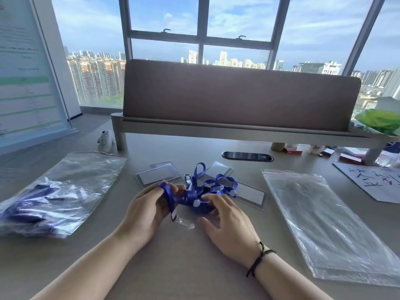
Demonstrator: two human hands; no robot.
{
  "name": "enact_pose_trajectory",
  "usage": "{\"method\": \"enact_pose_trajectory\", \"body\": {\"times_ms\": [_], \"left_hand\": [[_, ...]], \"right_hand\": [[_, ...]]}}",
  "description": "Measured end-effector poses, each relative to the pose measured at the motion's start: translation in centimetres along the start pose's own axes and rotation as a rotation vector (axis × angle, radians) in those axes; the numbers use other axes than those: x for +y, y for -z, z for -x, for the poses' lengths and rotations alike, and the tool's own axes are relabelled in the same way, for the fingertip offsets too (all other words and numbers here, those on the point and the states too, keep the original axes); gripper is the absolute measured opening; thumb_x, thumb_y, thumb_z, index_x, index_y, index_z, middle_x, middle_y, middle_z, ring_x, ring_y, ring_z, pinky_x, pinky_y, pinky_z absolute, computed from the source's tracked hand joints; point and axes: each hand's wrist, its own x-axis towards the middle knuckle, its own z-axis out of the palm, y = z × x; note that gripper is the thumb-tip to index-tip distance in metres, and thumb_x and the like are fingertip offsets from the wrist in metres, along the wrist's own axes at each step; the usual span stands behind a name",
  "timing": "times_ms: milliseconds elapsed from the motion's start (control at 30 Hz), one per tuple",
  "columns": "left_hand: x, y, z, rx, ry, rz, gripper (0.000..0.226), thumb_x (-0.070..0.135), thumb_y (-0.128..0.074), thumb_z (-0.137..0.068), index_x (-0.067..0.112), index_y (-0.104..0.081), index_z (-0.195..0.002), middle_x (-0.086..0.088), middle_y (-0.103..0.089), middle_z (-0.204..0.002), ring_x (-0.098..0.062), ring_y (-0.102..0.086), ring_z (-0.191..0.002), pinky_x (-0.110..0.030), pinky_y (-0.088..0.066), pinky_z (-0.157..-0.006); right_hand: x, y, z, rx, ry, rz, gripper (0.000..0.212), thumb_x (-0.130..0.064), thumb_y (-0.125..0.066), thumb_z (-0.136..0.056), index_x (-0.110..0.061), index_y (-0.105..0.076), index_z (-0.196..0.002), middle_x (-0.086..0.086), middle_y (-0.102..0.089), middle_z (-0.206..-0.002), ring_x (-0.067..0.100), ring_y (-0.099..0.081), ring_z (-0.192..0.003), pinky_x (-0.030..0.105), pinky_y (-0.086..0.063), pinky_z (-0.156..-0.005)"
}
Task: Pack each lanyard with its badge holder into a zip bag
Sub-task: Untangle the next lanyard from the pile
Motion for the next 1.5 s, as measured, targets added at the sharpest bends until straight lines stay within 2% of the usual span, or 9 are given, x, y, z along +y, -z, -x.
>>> {"method": "enact_pose_trajectory", "body": {"times_ms": [200,433,700,900,1000,1133,1233,1367,1500], "left_hand": [[1.0,0.0,0.2,-0.107,0.028,0.139,0.024,0.013,-0.046,-0.091,-0.001,-0.062,-0.08,-0.029,-0.066,-0.086,-0.04,-0.067,-0.087,-0.049,-0.053,-0.092],[3.1,1.3,0.0,-0.125,-0.056,0.2,0.026,0.024,-0.043,-0.092,0.015,-0.048,-0.068,0.001,-0.026,-0.043,-0.013,-0.023,-0.04,-0.025,-0.026,-0.043],[3.5,3.5,-1.5,0.026,-0.118,0.188,0.035,0.023,-0.038,-0.096,0.019,-0.048,-0.063,0.005,-0.021,-0.043,-0.009,-0.016,-0.035,-0.023,-0.012,-0.04],[4.3,3.9,-1.7,0.122,-0.196,0.16,0.042,0.024,-0.036,-0.099,0.019,-0.051,-0.06,0.006,-0.023,-0.042,-0.009,-0.016,-0.036,-0.027,-0.009,-0.044],[4.0,3.7,-1.5,0.095,-0.157,0.138,0.04,0.024,-0.037,-0.098,0.02,-0.051,-0.06,0.006,-0.022,-0.042,-0.01,-0.016,-0.036,-0.025,-0.009,-0.042],[4.0,3.1,-1.0,-0.045,-0.073,0.101,0.033,0.025,-0.039,-0.096,0.017,-0.054,-0.068,0.005,-0.019,-0.043,-0.009,-0.015,-0.037,-0.025,-0.008,-0.042],[3.9,2.6,-0.6,-0.039,-0.116,-0.128,0.033,0.015,-0.038,-0.096,0.01,-0.055,-0.069,0.001,-0.021,-0.042,-0.013,-0.014,-0.039,-0.025,-0.008,-0.046],[2.7,3.6,-1.8,0.13,-0.243,-0.698,0.036,0.019,-0.05,-0.092,0.009,-0.06,-0.059,-0.002,-0.037,-0.044,-0.017,-0.031,-0.042,-0.028,-0.024,-0.051],[1.4,4.5,-3.1,0.222,-0.191,-0.841,0.032,0.043,-0.049,-0.077,0.018,-0.065,-0.063,-0.001,-0.051,-0.048,-0.019,-0.043,-0.049,-0.032,-0.029,-0.057]], "right_hand": [[-1.2,-1.3,-3.2,-0.063,-0.007,0.279,0.057,-0.066,-0.05,-0.084,-0.044,-0.037,-0.134,-0.005,-0.05,-0.122,0.022,-0.052,-0.113,0.035,-0.047,-0.081],[2.0,-1.7,-7.8,-0.007,-0.099,0.413,0.036,-0.031,-0.049,-0.092,-0.025,-0.053,-0.127,0.002,-0.059,-0.125,0.029,-0.053,-0.116,0.039,-0.043,-0.094],[3.4,-0.6,-8.5,0.148,-0.256,-0.159,0.046,0.002,-0.053,-0.076,-0.024,-0.036,-0.111,0.008,-0.065,-0.074,0.032,-0.06,-0.073,0.041,-0.052,-0.068],[4.6,1.3,-9.6,0.167,-0.364,-0.023,0.023,-0.007,-0.05,-0.085,-0.02,-0.064,-0.098,0.004,-0.07,-0.098,0.028,-0.065,-0.096,0.026,-0.04,-0.069],[2.3,1.2,-8.5,0.225,-0.112,0.068,0.033,-0.015,-0.049,-0.091,-0.023,-0.057,-0.122,-0.002,-0.061,-0.126,0.022,-0.063,-0.094,0.027,-0.039,-0.069],[-1.2,-0.5,-7.3,-0.239,0.197,0.144,0.065,-0.026,-0.06,-0.087,-0.044,-0.031,-0.143,-0.008,-0.053,-0.138,0.017,-0.06,-0.1,0.031,-0.05,-0.084],[-2.0,-0.8,-9.2,-0.342,0.124,0.189,0.051,-0.02,-0.06,-0.086,-0.033,-0.05,-0.135,-0.002,-0.064,-0.125,0.022,-0.061,-0.108,0.03,-0.048,-0.085],[-2.5,1.4,-11.7,-0.31,0.005,-0.111,0.013,-0.024,-0.068,-0.09,-0.02,-0.076,-0.098,-0.012,-0.068,-0.078,-0.001,-0.059,-0.066,0.016,-0.042,-0.063],[-2.9,4.2,-12.9,-0.175,-0.155,-0.44,0.012,-0.016,-0.067,-0.091,-0.007,-0.073,-0.087,-0.007,-0.055,-0.054,0.01,-0.046,-0.038,0.021,-0.04,-0.043]]}}
